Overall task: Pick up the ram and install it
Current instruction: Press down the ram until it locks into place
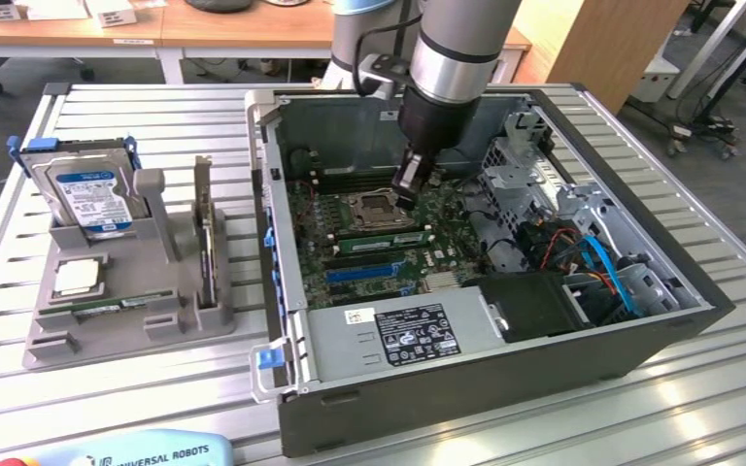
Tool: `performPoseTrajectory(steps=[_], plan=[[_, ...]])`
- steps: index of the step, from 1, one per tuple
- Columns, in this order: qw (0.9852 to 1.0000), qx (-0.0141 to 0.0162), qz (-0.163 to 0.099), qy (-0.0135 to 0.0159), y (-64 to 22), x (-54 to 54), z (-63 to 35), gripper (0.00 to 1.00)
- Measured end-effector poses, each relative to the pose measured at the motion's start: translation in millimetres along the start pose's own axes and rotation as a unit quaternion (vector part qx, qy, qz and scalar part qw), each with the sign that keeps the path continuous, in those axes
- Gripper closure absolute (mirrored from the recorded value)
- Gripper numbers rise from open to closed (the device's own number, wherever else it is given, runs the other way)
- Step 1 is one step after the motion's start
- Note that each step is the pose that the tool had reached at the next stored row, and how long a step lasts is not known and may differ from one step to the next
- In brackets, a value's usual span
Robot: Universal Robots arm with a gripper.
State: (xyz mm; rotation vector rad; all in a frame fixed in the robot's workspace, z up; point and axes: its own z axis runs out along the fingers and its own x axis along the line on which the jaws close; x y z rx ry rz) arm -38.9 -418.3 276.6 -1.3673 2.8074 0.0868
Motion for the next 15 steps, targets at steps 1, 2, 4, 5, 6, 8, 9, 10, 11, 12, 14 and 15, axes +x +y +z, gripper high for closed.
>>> performPoseTrajectory(steps=[1,2,4,5,6,8,9,10,11,12,14,15], plan=[[1.0000,0.0003,0.009,-0.0004,0.0,0.0,0.1,0.90],[0.9999,0.0007,0.017,-0.0007,0.0,0.0,0.1,0.90],[0.9994,0.0014,0.034,-0.0015,0.0,0.0,0.2,0.90],[0.9991,0.0017,0.042,-0.0018,0.0,0.0,0.2,0.90],[0.9987,0.0020,0.051,-0.0021,0.0,0.0,0.2,0.90],[0.9977,0.0028,0.068,-0.0029,0.0,0.0,0.3,0.90],[0.9971,0.0031,0.076,-0.0033,0.0,0.0,0.4,0.90],[0.9964,0.0034,0.085,-0.0036,0.0,0.0,0.4,0.90],[0.9957,0.0037,0.093,-0.0040,0.0,0.0,0.5,0.90],[0.9949,0.0041,0.101,-0.0043,0.0,0.0,0.5,0.90],[0.9930,0.0047,0.118,-0.0050,0.0,0.1,0.5,0.90],[0.9920,0.0051,0.126,-0.0053,0.0,0.0,0.6,0.90]])
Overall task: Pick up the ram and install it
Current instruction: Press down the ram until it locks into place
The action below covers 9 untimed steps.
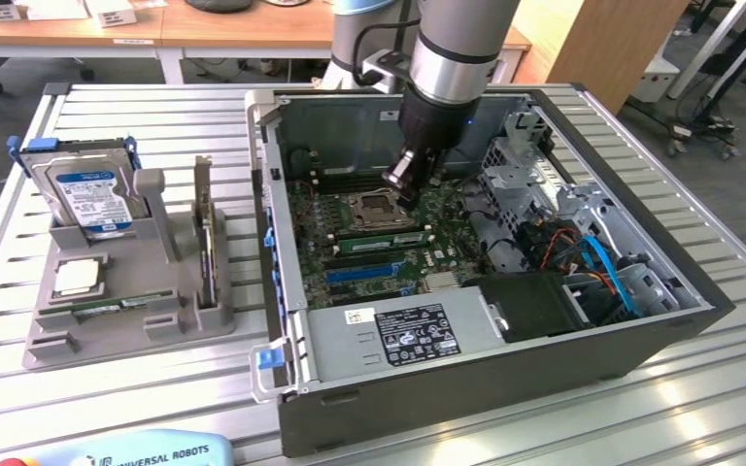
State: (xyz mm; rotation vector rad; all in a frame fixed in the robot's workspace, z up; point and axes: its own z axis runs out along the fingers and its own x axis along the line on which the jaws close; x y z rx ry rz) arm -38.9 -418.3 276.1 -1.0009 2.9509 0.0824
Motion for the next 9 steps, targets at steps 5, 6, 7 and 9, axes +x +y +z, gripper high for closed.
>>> performPoseTrajectory(steps=[5,6,7,9], plan=[[0.9991,0.0017,0.041,-0.0017,0.0,0.0,0.1,0.90],[0.9988,0.0020,0.049,-0.0021,0.0,0.0,0.2,0.90],[0.9983,0.0023,0.058,-0.0025,0.0,0.0,0.3,0.90],[0.9972,0.0030,0.074,-0.0031,0.0,0.0,0.3,0.90]])
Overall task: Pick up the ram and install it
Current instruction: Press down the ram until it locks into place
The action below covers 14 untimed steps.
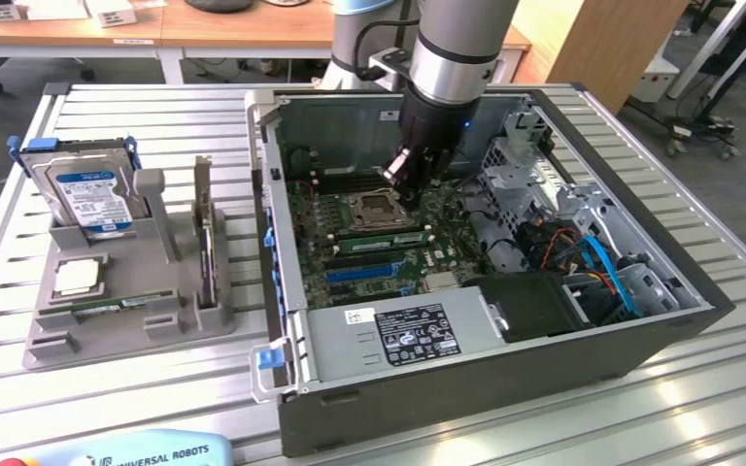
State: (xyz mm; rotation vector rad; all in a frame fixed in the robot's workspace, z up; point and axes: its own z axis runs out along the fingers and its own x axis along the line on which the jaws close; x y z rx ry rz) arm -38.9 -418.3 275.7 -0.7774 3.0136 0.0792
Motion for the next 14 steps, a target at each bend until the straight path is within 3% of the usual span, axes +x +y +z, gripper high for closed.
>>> performPoseTrajectory(steps=[4,7,10,14], plan=[[0.9994,0.0013,0.034,-0.0015,0.0,0.0,0.3,0.90],[0.9982,0.0024,0.060,-0.0026,0.0,0.0,0.7,0.90],[0.9963,0.0035,0.086,-0.0037,0.0,0.0,1.0,0.90],[0.9924,0.0049,0.123,-0.0052,-0.1,0.0,1.4,0.90]])
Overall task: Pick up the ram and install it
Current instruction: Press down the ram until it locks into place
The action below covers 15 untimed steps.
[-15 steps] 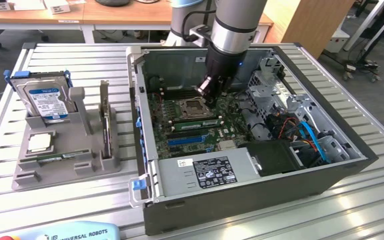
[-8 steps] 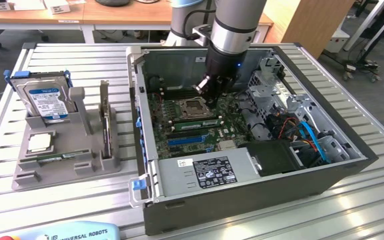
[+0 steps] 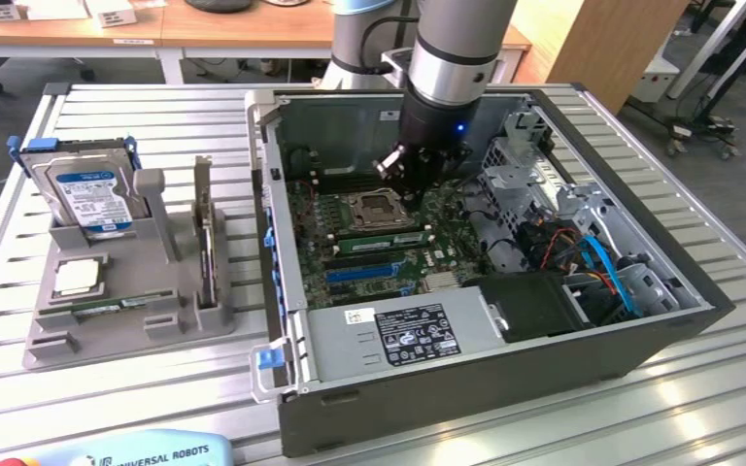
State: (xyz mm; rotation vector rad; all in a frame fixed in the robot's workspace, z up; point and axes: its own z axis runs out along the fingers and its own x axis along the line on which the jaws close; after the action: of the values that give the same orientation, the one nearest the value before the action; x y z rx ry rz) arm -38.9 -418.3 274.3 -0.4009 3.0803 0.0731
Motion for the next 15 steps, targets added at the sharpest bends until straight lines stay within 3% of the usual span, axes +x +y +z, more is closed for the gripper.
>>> performPoseTrajectory(steps=[6,13,15], plan=[[0.9988,0.0019,0.049,-0.0021,0.0,0.2,0.7,0.90],[0.9943,0.0043,0.107,-0.0045,0.0,0.4,1.5,0.90],[0.9942,0.0043,0.108,-0.0046,0.0,0.3,1.6,0.90]])
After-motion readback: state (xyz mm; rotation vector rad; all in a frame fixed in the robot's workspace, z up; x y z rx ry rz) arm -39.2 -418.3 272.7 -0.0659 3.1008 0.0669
